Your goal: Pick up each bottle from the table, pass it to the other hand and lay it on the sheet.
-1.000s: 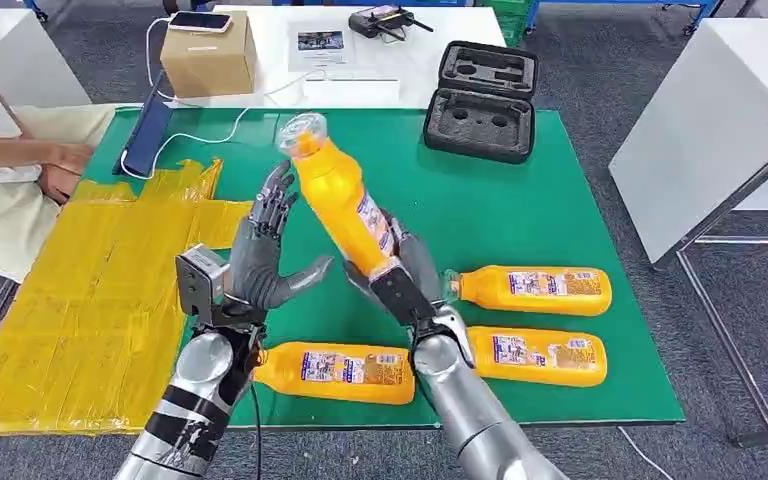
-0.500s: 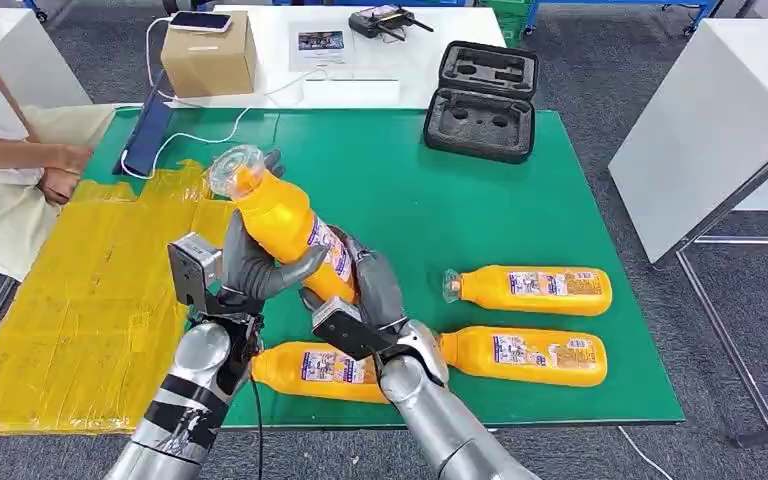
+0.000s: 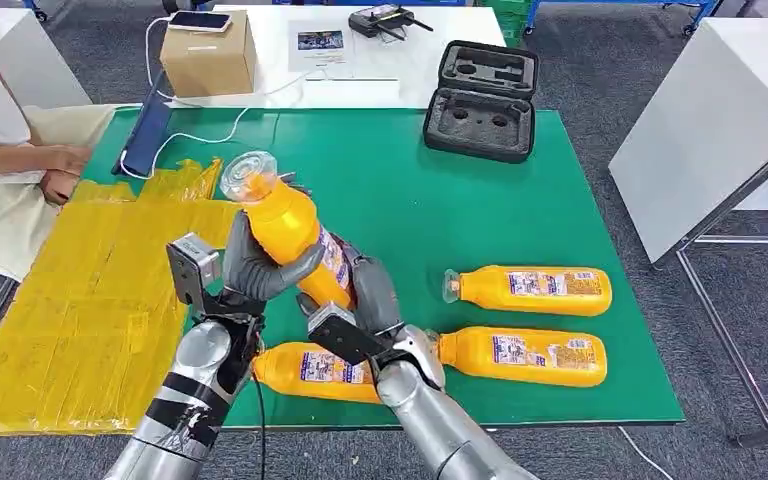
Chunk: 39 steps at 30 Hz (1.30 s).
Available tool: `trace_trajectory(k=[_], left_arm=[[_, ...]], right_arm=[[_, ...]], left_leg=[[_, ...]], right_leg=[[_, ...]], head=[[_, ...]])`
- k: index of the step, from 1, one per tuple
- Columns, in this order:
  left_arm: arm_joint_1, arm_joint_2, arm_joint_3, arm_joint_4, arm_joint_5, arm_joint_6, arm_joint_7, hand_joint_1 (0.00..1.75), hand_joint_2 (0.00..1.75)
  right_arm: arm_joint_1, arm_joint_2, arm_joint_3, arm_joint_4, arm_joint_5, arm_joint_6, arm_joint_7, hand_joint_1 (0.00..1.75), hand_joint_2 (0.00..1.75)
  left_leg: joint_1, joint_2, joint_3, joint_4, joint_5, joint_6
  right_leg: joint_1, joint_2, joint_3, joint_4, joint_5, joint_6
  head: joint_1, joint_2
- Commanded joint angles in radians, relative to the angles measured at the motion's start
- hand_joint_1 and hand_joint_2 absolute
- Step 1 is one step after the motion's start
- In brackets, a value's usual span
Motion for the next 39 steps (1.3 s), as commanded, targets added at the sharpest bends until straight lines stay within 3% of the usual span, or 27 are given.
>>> trace_trajectory(k=[1,17,18,19,20,27,30,31,34,38,39], left_arm=[[-0.041,0.008,0.013,0.048,0.0,0.003,0.007,1.75,1.75],[-0.043,0.011,0.01,0.05,-0.003,0.003,0.003,1.75,1.75],[-0.042,0.011,0.012,0.046,-0.018,0.022,-0.005,1.75,1.75],[-0.044,0.02,0.007,0.037,-0.077,0.08,-0.014,1.75,1.75],[-0.049,0.026,0.011,0.029,-0.122,0.133,-0.019,1.75,1.75],[-0.051,0.027,0.015,0.026,-0.141,0.157,-0.019,1.75,1.75],[-0.068,0.071,0.063,-0.023,-0.296,0.308,-0.008,1.75,1.75],[-0.031,0.129,0.208,-0.132,-0.74,0.646,0.008,1.75,1.75],[-0.058,0.136,0.235,-0.063,-0.875,0.689,0.054,1.75,1.75],[-0.112,0.086,0.441,0.005,-1.341,0.698,0.094,1.75,1.75],[-0.126,0.101,0.45,0.021,-1.457,0.698,0.14,1.75,1.75]], right_arm=[[-0.037,-0.023,0.06,0.065,0.003,0.002,-0.007,1.75,1.75],[-0.021,-0.031,0.029,-0.013,-0.019,-0.038,-0.017,1.71,1.75],[-0.008,-0.031,0.019,-0.048,-0.026,-0.063,-0.027,0.0,1.75],[0.007,-0.038,0.019,-0.098,-0.024,-0.072,-0.022,0.0,1.75],[0.02,-0.044,0.02,-0.14,-0.023,-0.074,-0.015,0.0,0.0],[0.024,-0.046,0.021,-0.157,-0.024,-0.072,-0.014,0.0,0.0],[0.094,-0.078,0.026,-0.37,-0.042,-0.072,0.004,0.0,0.0],[0.233,-0.146,0.064,-0.756,-0.112,-0.058,-0.008,0.0,1.75],[0.218,-0.144,0.079,-0.765,-0.155,-0.068,-0.022,0.0,1.75],[0.218,-0.156,0.093,-0.822,-0.184,-0.117,-0.045,0.0,1.75],[0.221,-0.162,0.099,-0.841,-0.197,-0.123,-0.055,0.0,1.75]], left_leg=[[0.0,0.0,0.003,0.0,-0.001,-0.001],[0.001,0.001,0.005,0.0,-0.002,-0.002],[0.001,0.0,0.003,0.0,-0.001,-0.001],[0.001,0.0,0.005,0.0,-0.002,-0.002],[0.0,0.0,0.002,0.0,-0.001,-0.001],[0.0,0.0,0.003,0.0,-0.001,-0.001],[0.001,0.0,0.003,0.0,-0.001,-0.001],[0.001,-0.001,0.003,0.0,-0.002,-0.001],[0.001,0.001,0.002,0.0,-0.002,-0.001],[0.001,0.001,0.005,0.0,-0.002,-0.002],[0.001,0.002,0.002,0.0,-0.001,-0.001]], right_leg=[[0.0,0.002,0.003,-0.001,-0.001,-0.001],[0.001,0.002,0.006,-0.001,-0.002,-0.002],[0.0,0.001,0.004,-0.001,-0.001,-0.001],[0.001,0.002,0.006,-0.001,-0.002,-0.002],[0.0,0.001,0.003,0.0,-0.001,-0.001],[0.0,0.001,0.003,0.0,-0.001,-0.001],[0.0,0.001,0.003,0.0,-0.001,-0.001],[0.0,0.001,0.004,0.0,-0.002,-0.001],[0.0,0.002,0.002,0.0,-0.001,-0.001],[0.001,0.003,0.005,0.0,-0.002,-0.002],[0.0,0.002,0.001,0.0,-0.001,-0.001]], head=[[0.0,0.0],[0.0,0.0],[0.0,0.0],[0.0,0.0],[0.0,0.0],[0.0,0.0],[0.0,0.0],[0.0,0.0],[0.0,0.0],[0.0,0.0],[0.0,0.0]])
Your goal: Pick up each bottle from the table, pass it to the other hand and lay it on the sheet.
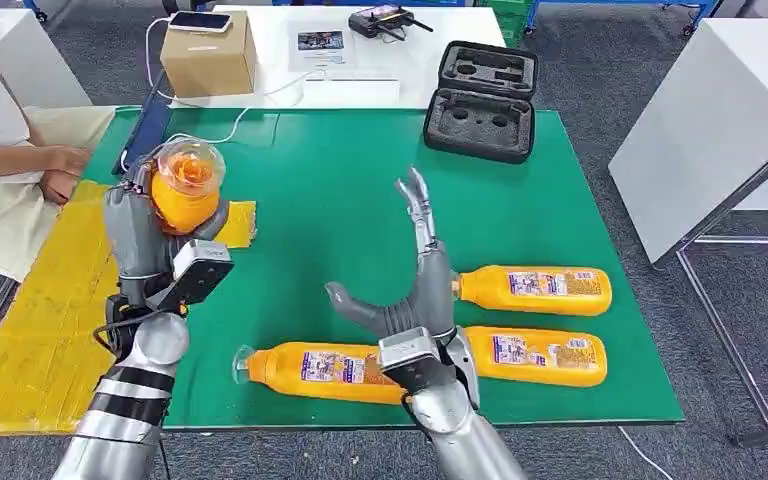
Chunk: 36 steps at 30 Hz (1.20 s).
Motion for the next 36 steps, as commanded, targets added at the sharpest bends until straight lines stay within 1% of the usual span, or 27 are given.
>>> trace_trajectory(k=[1,2,3,4,5,7,8,10,11,12,13,14,16,17,18,19,20,22,23,26,27,28,29,30,33,35,36], left_arm=[[-0.133,0.025,0.24,0.181,-0.612,0.011,0.122,1.75,1.75],[-0.149,0.049,0.217,0.219,-0.624,0.011,0.14,1.75,1.75],[-0.155,0.082,0.165,0.217,-0.647,0.011,0.136,1.75,1.75],[-0.151,0.1,0.137,0.232,-0.649,0.011,0.13,1.75,1.75],[-0.149,0.113,0.12,0.258,-0.649,0.011,0.139,1.75,1.75],[-0.141,0.137,0.089,0.267,-0.649,0.011,0.164,1.75,1.75],[-0.147,0.156,0.056,0.309,-0.649,0.011,0.19,1.75,1.75],[-0.147,0.156,0.056,0.309,-0.649,0.011,0.19,1.75,1.75],[-0.179,0.221,-0.093,0.365,-0.568,0.011,0.285,1.75,1.75],[-0.166,0.186,-0.02,0.403,-0.597,0.011,0.23,1.75,1.75],[-0.176,0.19,-0.052,0.431,-0.598,0.011,0.261,1.75,1.75],[-0.176,0.19,-0.052,0.431,-0.598,0.011,0.261,1.75,1.75],[-0.176,0.19,-0.052,0.431,-0.598,0.011,0.261,1.75,1.75],[-0.176,0.19,-0.052,0.431,-0.598,0.011,0.261,1.75,1.75],[-0.185,0.186,-0.034,0.459,-0.595,0.011,0.244,1.75,1.75],[-0.186,0.175,-0.006,0.481,-0.594,0.011,0.222,1.75,1.75],[-0.196,0.158,0.027,0.516,-0.6,0.011,0.203,1.75,1.75],[-0.212,0.143,0.049,0.563,-0.617,0.011,0.196,1.75,1.75],[-0.222,0.139,0.055,0.588,-0.634,0.011,0.206,1.75,1.75],[-0.271,0.138,0.066,0.715,-0.648,0.011,0.238,1.75,1.75],[-0.278,0.139,0.074,0.738,-0.645,0.011,0.244,1.75,1.75],[-0.278,0.139,0.074,0.738,-0.645,0.011,0.244,1.75,1.75],[-0.284,0.145,0.076,0.769,-0.649,0.011,0.254,1.75,1.75],[-0.283,0.155,0.06,0.779,-0.649,0.011,0.266,1.75,1.75],[-0.284,0.159,0.048,0.788,-0.649,0.011,0.275,1.75,1.75],[-0.284,0.159,0.048,0.788,-0.649,0.011,0.275,1.75,1.75],[-0.287,0.164,0.031,0.809,-0.649,0.011,0.291,1.75,1.75]], right_arm=[[0.009,-0.082,0.065,-0.195,-0.056,-0.07,-0.055,0.0,1.75],[0.011,-0.087,0.072,-0.215,-0.054,-0.088,-0.067,0.0,1.75],[0.01,-0.095,0.081,-0.237,-0.05,-0.114,-0.074,0.0,1.75],[0.007,-0.101,0.088,-0.245,-0.051,-0.12,-0.074,0.0,1.75],[0.004,-0.107,0.094,-0.251,-0.067,-0.119,-0.071,0.0,1.75],[-0.004,-0.115,0.101,-0.249,-0.076,-0.123,-0.071,0.0,1.75],[-0.01,-0.12,0.107,-0.245,-0.077,-0.125,-0.07,0.0,1.75],[-0.01,-0.12,0.107,-0.245,-0.077,-0.125,-0.07,0.0,1.75],[-0.017,-0.118,0.11,-0.229,-0.072,-0.115,-0.072,0.0,1.75],[-0.027,-0.127,0.117,-0.219,-0.088,-0.107,-0.067,0.0,1.75],[-0.034,-0.135,0.125,-0.215,-0.099,-0.108,-0.067,0.0,1.75],[-0.034,-0.135,0.125,-0.215,-0.099,-0.108,-0.067,0.0,1.75],[-0.034,-0.135,0.125,-0.215,-0.099,-0.108,-0.067,0.0,1.75],[-0.034,-0.135,0.125,-0.215,-0.099,-0.108,-0.067,0.0,1.75],[-0.041,-0.133,0.131,-0.2,-0.094,-0.113,-0.07,0.0,1.75],[-0.041,-0.133,0.131,-0.198,-0.096,-0.113,-0.069,0.0,1.75],[-0.047,-0.135,0.137,-0.194,-0.109,-0.092,-0.061,0.0,1.75],[-0.059,-0.132,0.138,-0.178,-0.115,-0.076,-0.053,0.0,1.75],[-0.067,-0.128,0.137,-0.165,-0.117,-0.074,-0.05,0.0,1.75],[-0.092,-0.117,0.144,-0.131,-0.13,-0.046,-0.044,0.0,1.75],[-0.095,-0.116,0.149,-0.122,-0.126,-0.042,-0.044,0.0,1.75],[-0.095,-0.116,0.149,-0.122,-0.126,-0.042,-0.044,0.0,1.75],[-0.099,-0.114,0.158,-0.109,-0.123,-0.043,-0.041,0.0,1.75],[-0.099,-0.113,0.159,-0.104,-0.123,-0.044,-0.041,0.0,1.75],[-0.099,-0.112,0.16,-0.102,-0.123,-0.045,-0.042,0.0,1.75],[-0.099,-0.112,0.16,-0.102,-0.123,-0.045,-0.042,0.0,1.75],[-0.099,-0.114,0.161,-0.102,-0.122,-0.043,-0.042,0.0,1.75]], left_leg=[[0.001,0.001,0.003,0.001,-0.002,-0.002],[0.001,0.001,0.005,0.001,-0.002,-0.002],[0.0,0.0,0.003,0.0,0.0,-0.002],[0.001,-0.001,0.004,0.0,-0.001,-0.003],[0.0,0.001,0.003,0.0,0.0,-0.002],[0.001,0.001,0.005,0.0,-0.001,-0.003],[0.001,0.002,0.006,-0.001,-0.001,-0.003],[0.001,0.0,0.01,-0.001,-0.003,-0.004],[0.001,0.0,0.008,-0.001,-0.002,-0.003],[0.0,0.0,0.005,-0.001,0.0,-0.002],[0.001,0.002,0.007,-0.001,-0.001,-0.003],[0.001,0.002,0.008,0.0,-0.002,-0.003],[0.001,0.001,0.007,-0.001,-0.001,-0.003],[0.001,0.001,0.004,0.0,0.0,-0.003],[0.001,0.001,0.005,0.0,-0.001,-0.003],[0.002,0.001,0.009,0.001,-0.003,-0.004],[0.002,0.002,0.01,0.0,-0.003,-0.004],[0.002,0.002,0.009,0.0,-0.002,-0.003],[0.001,0.001,0.004,0.0,0.0,-0.002],[0.002,0.002,0.008,0.0,-0.002,-0.004],[0.001,0.002,0.004,0.0,0.0,-0.003],[0.001,0.001,0.005,0.0,0.0,-0.003],[0.002,0.001,0.01,0.0,-0.002,-0.004],[0.001,0.002,0.004,-0.001,0.0,-0.003],[0.001,0.003,0.007,-0.001,-0.001,-0.003],[0.001,0.002,0.003,0.0,0.0,-0.002],[0.002,0.002,0.005,0.0,-0.001,-0.003]], right_leg=[[0.001,0.003,0.004,0.0,-0.001,-0.002],[0.001,0.004,0.005,0.0,-0.002,-0.002],[0.0,0.001,0.003,0.0,-0.001,-0.001],[0.0,0.001,0.005,0.0,-0.002,-0.002],[0.0,0.001,0.003,0.0,0.0,-0.001],[0.001,0.002,0.005,-0.001,-0.001,-0.002],[0.0,0.003,0.007,-0.001,-0.001,-0.002],[0.001,0.002,0.011,-0.002,-0.003,-0.003],[0.001,0.002,0.009,-0.002,-0.002,-0.002],[0.0,0.001,0.005,-0.001,-0.001,-0.001],[0.0,0.004,0.008,-0.001,-0.001,-0.002],[0.001,0.004,0.008,-0.001,-0.002,-0.002],[0.0,0.002,0.008,-0.001,-0.002,-0.002],[0.0,0.002,0.004,0.0,0.0,-0.001],[0.001,0.003,0.005,0.0,-0.001,-0.002],[0.002,0.004,0.011,0.0,-0.003,-0.003],[0.001,0.005,0.01,0.0,-0.003,-0.003],[0.001,0.005,0.01,-0.001,-0.002,-0.002],[0.001,0.003,0.005,-0.001,0.0,-0.001],[0.001,0.005,0.009,-0.001,-0.002,-0.002],[0.001,0.003,0.005,0.0,0.0,-0.001],[0.001,0.003,0.005,0.0,-0.001,-0.002],[0.002,0.005,0.011,-0.001,-0.003,-0.003],[0.001,0.003,0.005,-0.001,0.0,-0.001],[0.001,0.005,0.007,0.0,-0.001,-0.002],[0.001,0.003,0.003,0.001,0.0,-0.001],[0.002,0.004,0.006,0.001,-0.001,-0.002]], head=[[0.0,0.0],[0.0,0.0],[0.0,0.0],[0.0,0.0],[0.0,0.0],[0.0,0.0],[0.0,0.0],[0.0,0.0],[0.0,0.0],[0.0,0.0],[0.0,0.0],[0.0,0.0],[0.0,0.0],[0.0,0.0],[0.0,0.0],[0.0,0.0],[0.0,0.0],[0.0,0.0],[0.0,0.0],[0.0,0.0],[0.0,0.0],[0.0,0.0],[0.0,0.0],[0.0,0.0],[0.0,0.0],[0.0,0.0],[0.0,0.0]])
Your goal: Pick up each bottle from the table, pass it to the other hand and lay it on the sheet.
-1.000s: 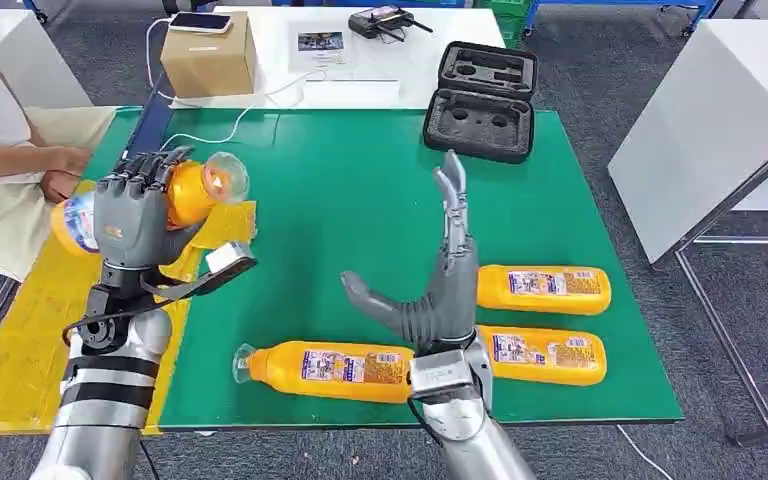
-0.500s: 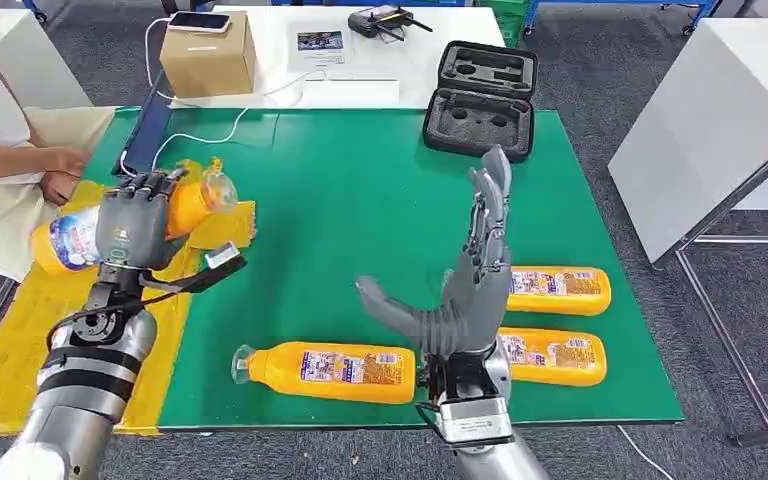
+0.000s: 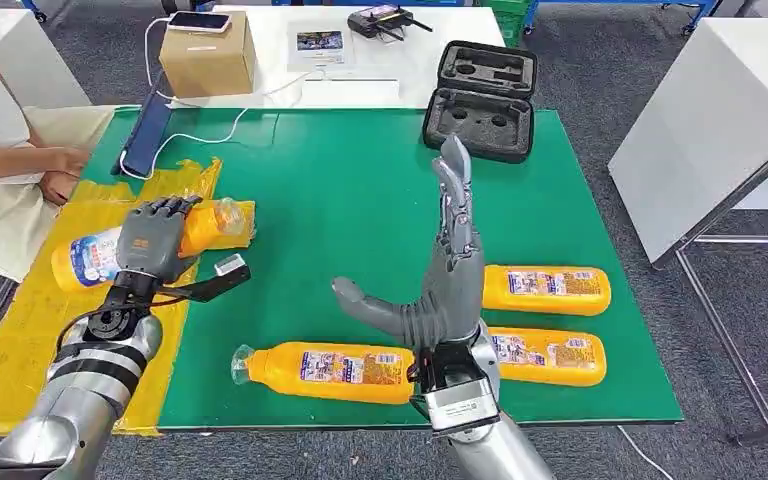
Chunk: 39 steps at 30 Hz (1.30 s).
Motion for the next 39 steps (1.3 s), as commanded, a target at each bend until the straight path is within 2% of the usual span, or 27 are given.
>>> trace_trajectory(k=[1,3,4,7,10,12,13,14,23,25,30,39], left_arm=[[-0.08,0.008,-0.017,0.19,-0.003,0.003,0.027,1.75,1.75],[-0.083,0.013,-0.036,0.221,-0.002,0.003,0.046,1.75,1.75],[-0.069,0.037,-0.031,0.214,0.019,0.003,0.02,1.75,1.75],[-0.093,0.021,-0.059,0.297,-0.003,0.003,0.088,1.75,1.75],[-0.102,0.022,-0.061,0.338,-0.003,0.003,0.104,1.75,1.75],[-0.112,0.023,-0.047,0.383,-0.003,0.003,0.102,1.75,1.75],[-0.123,0.023,-0.043,0.42,-0.003,-0.01,0.11,1.34,1.75],[-0.126,0.023,-0.045,0.434,0.005,-0.039,0.116,0.0,1.75],[-0.114,0.012,-0.028,0.444,0.017,-0.121,0.111,0.0,1.75],[-0.114,0.01,-0.024,0.443,0.021,-0.123,0.107,0.0,1.75],[-0.114,0.01,-0.024,0.443,0.021,-0.123,0.107,0.0,1.75],[-0.11,0.002,0.007,0.437,0.055,-0.131,0.076,0.0,1.75]], right_arm=[[-0.052,-0.024,0.034,0.087,0.002,0.0,0.007,0.0,1.75],[-0.055,-0.023,0.038,0.095,-0.003,-0.003,0.007,0.0,1.75],[-0.054,-0.023,0.04,0.097,-0.002,0.001,0.007,0.0,1.75],[-0.059,-0.018,0.046,0.115,0.001,0.006,0.006,0.0,1.75],[-0.062,-0.017,0.049,0.12,0.004,0.009,0.006,0.0,1.75],[-0.063,-0.015,0.052,0.123,0.007,0.01,0.006,0.0,1.75],[-0.064,-0.015,0.052,0.125,0.009,0.011,0.008,0.0,1.75],[-0.065,-0.014,0.052,0.128,0.01,0.014,0.012,0.0,1.75],[-0.067,-0.01,0.043,0.13,0.011,0.016,0.017,0.0,1.75],[-0.066,-0.01,0.043,0.13,0.011,0.016,0.017,0.0,1.75],[-0.066,-0.01,0.043,0.13,0.011,0.016,0.017,0.0,1.75],[-0.065,-0.009,0.038,0.129,0.012,0.016,0.018,0.0,1.75]], left_leg=[[0.001,0.001,0.006,0.0,-0.003,-0.002],[0.001,0.002,0.006,0.0,-0.003,-0.002],[0.001,0.002,0.007,0.0,-0.003,-0.002],[0.001,0.001,0.003,0.0,-0.001,-0.001],[0.001,0.002,0.008,0.0,-0.003,-0.002],[0.001,0.002,0.005,0.0,-0.002,-0.002],[0.001,0.002,0.005,0.0,-0.002,-0.002],[0.001,0.002,0.006,0.0,-0.003,-0.002],[0.001,0.001,0.003,0.0,-0.002,-0.001],[0.001,0.001,0.007,0.0,-0.003,-0.002],[0.001,0.001,0.004,0.0,-0.001,-0.001],[0.001,0.002,0.007,0.0,-0.002,-0.003]], right_leg=[[0.001,0.003,0.007,-0.001,-0.003,-0.002],[0.001,0.003,0.007,-0.001,-0.002,-0.002],[0.001,0.004,0.008,-0.001,-0.003,-0.002],[0.0,0.002,0.003,-0.001,-0.001,-0.001],[0.001,0.005,0.007,-0.001,-0.002,-0.002],[0.001,0.003,0.005,-0.001,-0.002,-0.002],[0.001,0.003,0.005,-0.001,-0.002,-0.002],[0.001,0.004,0.006,-0.001,-0.002,-0.002],[0.001,0.002,0.003,0.0,-0.001,-0.001],[0.001,0.003,0.007,-0.001,-0.002,-0.002],[0.0,0.002,0.003,0.0,-0.001,-0.001],[0.001,0.004,0.007,0.0,-0.002,-0.002]], head=[[0.0,0.0],[0.0,0.0],[0.0,0.0],[0.0,0.0],[0.0,0.0],[0.0,0.0],[0.0,0.0],[0.0,0.0],[0.0,0.0],[0.0,0.0],[0.0,0.0],[0.0,0.0]])
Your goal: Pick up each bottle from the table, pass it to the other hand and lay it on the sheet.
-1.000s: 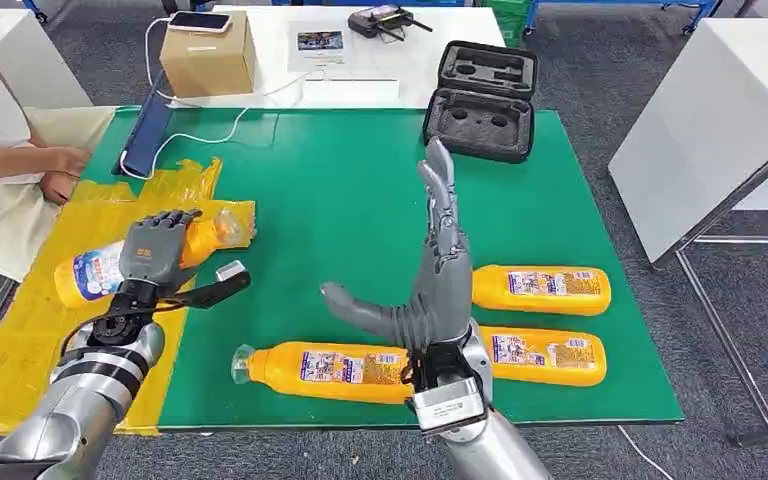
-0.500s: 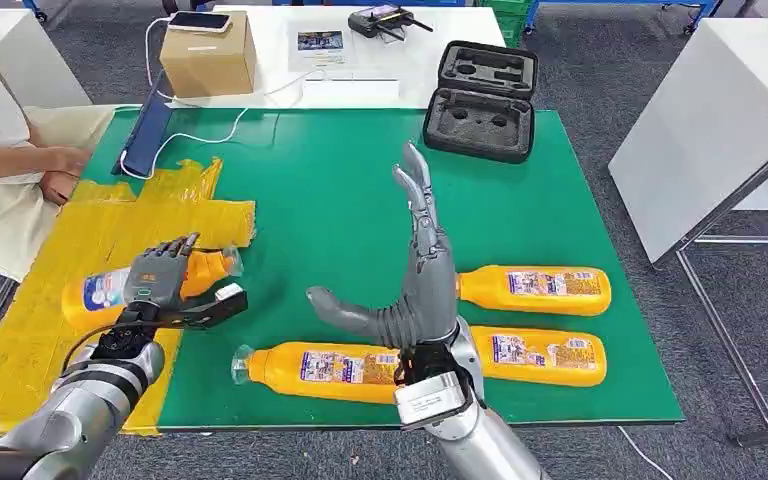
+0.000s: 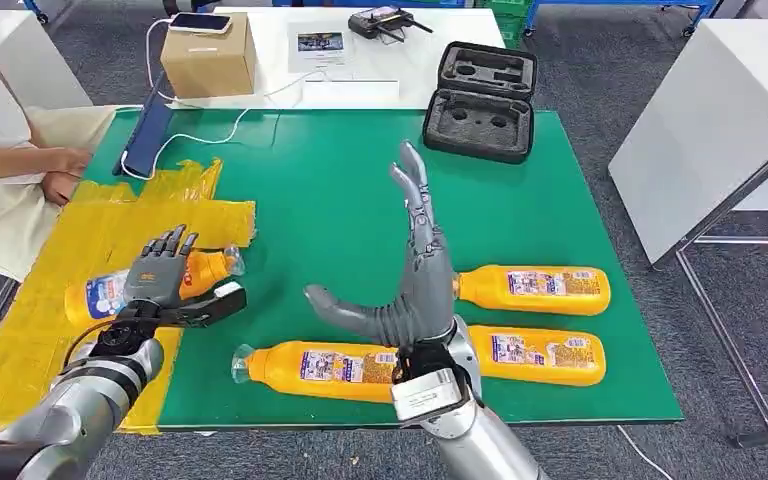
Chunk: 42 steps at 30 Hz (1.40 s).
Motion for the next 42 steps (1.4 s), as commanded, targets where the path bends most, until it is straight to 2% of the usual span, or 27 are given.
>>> trace_trajectory(k=[1,3,6,10,11,13,15,18,20,23,27,34,42], left_arm=[[-0.025,-0.016,0.05,0.065,0.054,-0.02,-0.05,0.0,1.75],[-0.025,-0.027,0.102,0.052,0.117,-0.006,-0.118,0.0,1.75],[-0.035,-0.068,0.252,0.005,0.317,0.095,-0.332,0.0,1.75],[0.006,-0.17,0.496,-0.27,0.554,0.114,-0.685,0.0,1.75],[0.017,-0.182,0.498,-0.326,0.596,0.114,-0.714,0.0,1.75],[0.073,-0.176,0.419,-0.483,0.725,0.114,-0.714,0.0,1.75],[0.092,-0.192,0.475,-0.574,0.662,0.114,-0.69,0.0,1.75],[0.104,-0.184,0.449,-0.603,0.741,0.114,-0.713,0.0,1.75],[0.133,-0.165,0.361,-0.636,0.84,0.109,-0.694,0.0,1.75],[0.175,-0.164,0.282,-0.697,0.911,0.101,-0.673,0.0,1.75],[0.226,-0.18,0.22,-0.769,0.98,0.076,-0.663,0.0,1.75],[0.23,-0.182,0.22,-0.775,1.003,0.063,-0.665,0.0,1.75],[0.234,-0.215,0.202,-0.728,1.09,0.047,-0.703,0.0,1.75]], right_arm=[[-0.034,-0.02,0.0,0.049,0.0,0.002,0.007,0.0,1.75],[-0.032,-0.02,-0.004,0.049,0.003,0.004,0.009,0.0,1.75],[-0.025,-0.027,-0.008,0.059,0.033,0.011,0.021,0.0,1.75],[-0.026,-0.048,0.004,0.11,0.126,0.02,0.063,0.0,1.75],[-0.034,-0.056,0.013,0.129,0.157,0.027,0.08,0.0,1.75],[-0.056,-0.062,0.033,0.18,0.219,0.044,0.111,0.0,1.75],[-0.073,-0.069,0.056,0.226,0.283,0.063,0.145,0.0,1.75],[-0.116,-0.077,0.108,0.317,0.383,0.107,0.186,0.0,1.75],[-0.151,-0.073,0.143,0.379,0.438,0.14,0.211,0.0,1.75],[-0.2,-0.067,0.202,0.463,0.51,0.191,0.241,0.0,1.75],[-0.24,-0.064,0.263,0.536,0.548,0.244,0.248,0.0,1.75],[-0.248,-0.069,0.276,0.546,0.553,0.263,0.252,0.0,1.75],[-0.372,-0.042,0.428,0.785,0.591,0.354,0.253,0.0,1.75]], left_leg=[[0.0,0.001,0.004,0.0,-0.002,-0.001],[0.001,0.001,0.006,0.0,-0.003,-0.002],[0.001,-0.001,0.003,0.0,-0.001,-0.001],[0.002,-0.004,0.004,0.001,-0.002,-0.001],[0.001,-0.003,0.001,0.0,0.0,0.0],[0.002,-0.004,0.005,0.001,-0.002,-0.001],[0.001,0.001,0.005,0.0,-0.002,-0.001],[0.001,0.004,0.003,0.0,-0.002,-0.001],[0.001,0.004,0.006,-0.001,-0.002,-0.002],[0.001,0.003,0.004,-0.001,-0.002,-0.001],[0.003,0.001,0.005,-0.001,-0.002,-0.002],[0.003,0.0,0.003,0.0,-0.001,-0.002],[0.003,0.0,0.004,-0.001,-0.001,-0.003]], right_leg=[[0.0,0.003,0.004,-0.001,-0.001,-0.001],[0.001,0.003,0.006,-0.001,-0.002,-0.002],[0.001,0.001,0.004,-0.001,-0.001,-0.001],[0.001,-0.002,0.006,-0.001,-0.003,-0.001],[0.001,-0.002,0.002,-0.001,-0.001,0.0],[0.001,-0.002,0.007,-0.002,-0.003,-0.001],[0.001,0.003,0.005,-0.002,-0.001,-0.001],[0.001,0.006,0.002,-0.001,0.0,-0.001],[0.001,0.006,0.006,-0.002,-0.001,-0.002],[0.002,0.005,0.003,-0.001,0.0,-0.001],[0.002,0.004,0.005,-0.001,-0.002,-0.001],[0.002,0.003,0.004,0.0,-0.002,-0.001],[0.002,0.003,0.004,0.0,-0.001,-0.001]], head=[[0.0,0.0],[0.0,0.0],[0.0,0.0],[0.0,0.0],[0.0,0.0],[0.0,0.0],[0.0,0.0],[0.0,0.0],[0.0,0.0],[0.0,0.0],[0.0,0.0],[0.0,0.0],[0.0,0.0]])
